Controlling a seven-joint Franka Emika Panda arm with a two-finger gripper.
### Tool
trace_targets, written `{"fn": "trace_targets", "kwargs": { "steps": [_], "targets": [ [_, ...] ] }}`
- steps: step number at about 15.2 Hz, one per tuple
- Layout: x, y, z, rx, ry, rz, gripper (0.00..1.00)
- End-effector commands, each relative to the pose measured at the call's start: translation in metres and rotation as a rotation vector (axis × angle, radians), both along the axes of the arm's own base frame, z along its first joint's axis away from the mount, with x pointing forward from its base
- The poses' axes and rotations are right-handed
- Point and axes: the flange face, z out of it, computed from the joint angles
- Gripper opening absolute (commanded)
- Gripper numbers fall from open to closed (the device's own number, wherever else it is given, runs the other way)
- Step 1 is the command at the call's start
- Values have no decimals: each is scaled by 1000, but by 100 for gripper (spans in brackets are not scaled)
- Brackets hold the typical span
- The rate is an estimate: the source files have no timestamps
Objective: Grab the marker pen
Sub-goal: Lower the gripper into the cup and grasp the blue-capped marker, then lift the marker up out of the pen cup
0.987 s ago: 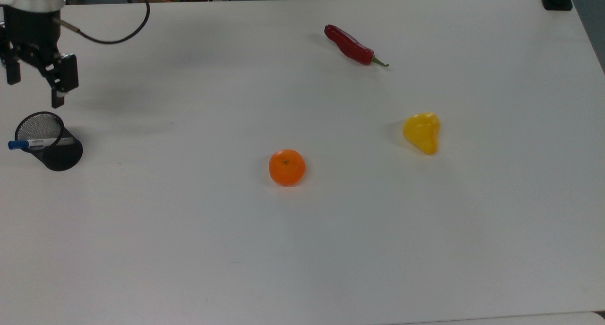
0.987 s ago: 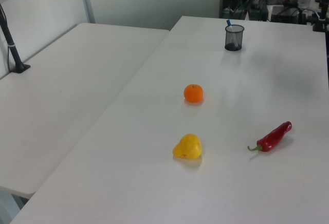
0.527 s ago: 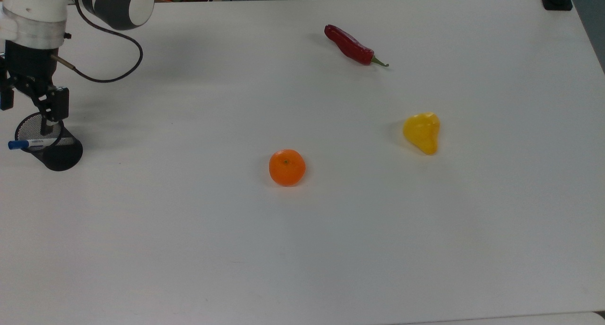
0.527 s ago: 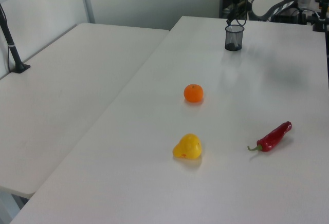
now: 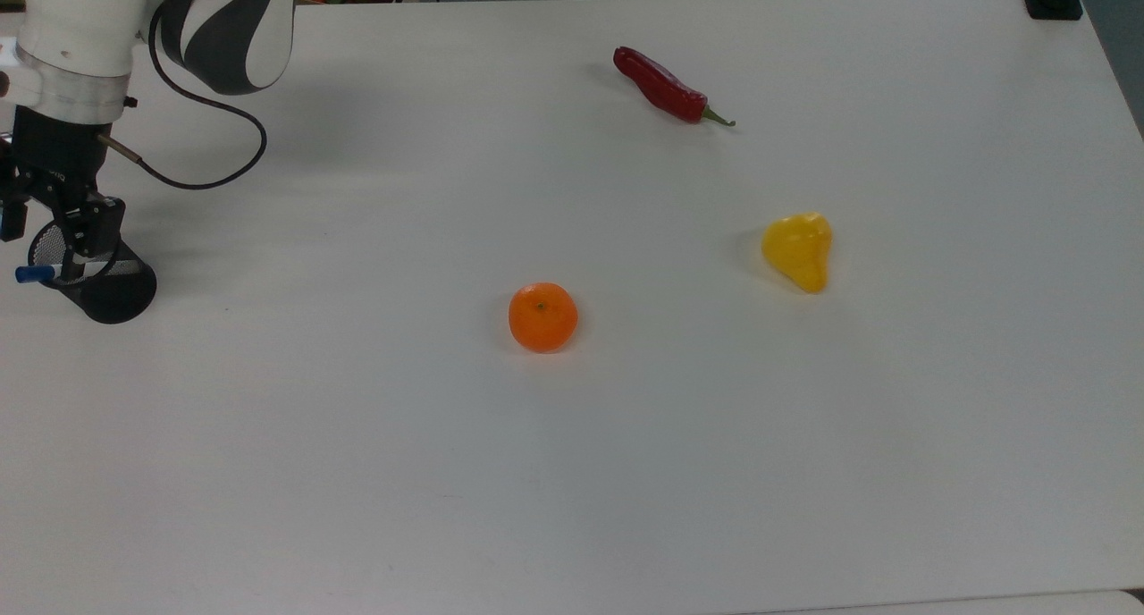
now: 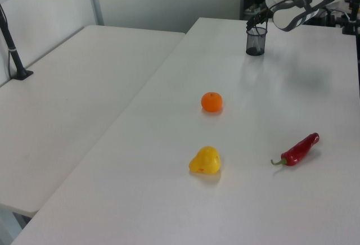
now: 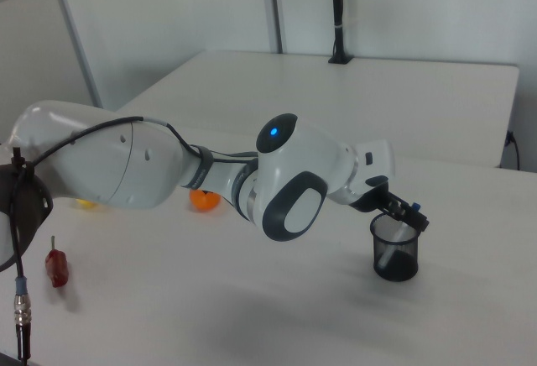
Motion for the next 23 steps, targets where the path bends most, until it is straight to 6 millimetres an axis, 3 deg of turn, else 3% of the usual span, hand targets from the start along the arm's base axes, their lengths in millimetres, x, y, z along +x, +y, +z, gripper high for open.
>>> {"fn": "trace_targets", "kwargs": {
  "steps": [1,10,19,23],
  "targets": [
    [5,-7,-2,7,-38,-26,65],
    [6,-4,-1,14,-42,-25,1],
    [6,-3,11,12,-59,-24,0],
    [-7,-2,64,10,-117,-31,0]
  ]
}}
